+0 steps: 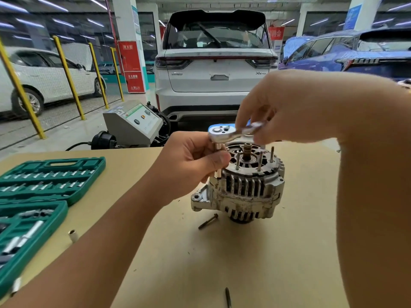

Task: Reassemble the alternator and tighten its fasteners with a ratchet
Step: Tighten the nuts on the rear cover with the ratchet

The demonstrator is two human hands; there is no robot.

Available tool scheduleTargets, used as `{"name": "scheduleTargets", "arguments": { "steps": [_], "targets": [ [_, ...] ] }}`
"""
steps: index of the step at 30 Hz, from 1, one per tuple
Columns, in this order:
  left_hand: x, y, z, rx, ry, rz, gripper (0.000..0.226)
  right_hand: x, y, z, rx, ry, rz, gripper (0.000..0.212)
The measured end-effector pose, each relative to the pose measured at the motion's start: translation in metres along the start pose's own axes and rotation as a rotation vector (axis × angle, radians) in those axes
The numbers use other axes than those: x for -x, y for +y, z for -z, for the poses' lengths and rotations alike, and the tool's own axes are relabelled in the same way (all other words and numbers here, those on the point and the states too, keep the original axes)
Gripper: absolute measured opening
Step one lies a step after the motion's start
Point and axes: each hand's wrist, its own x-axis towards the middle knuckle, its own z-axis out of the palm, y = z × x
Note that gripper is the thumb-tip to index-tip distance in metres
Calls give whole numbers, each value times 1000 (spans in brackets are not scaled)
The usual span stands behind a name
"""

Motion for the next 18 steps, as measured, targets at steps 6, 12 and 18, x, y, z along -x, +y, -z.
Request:
{"name": "scheduleTargets", "arguments": {
  "steps": [6,12,18],
  "targets": [
    [0,-3,-8,-5,92,13,8,2,-5,1,44,-49,24,29],
    [1,1,-2,29,27,38,9,-3,0,-5,28,41,22,20],
    [1,0,-11,-3,100,61,10,2,-3,1,45,-69,30,24]
  ]
}}
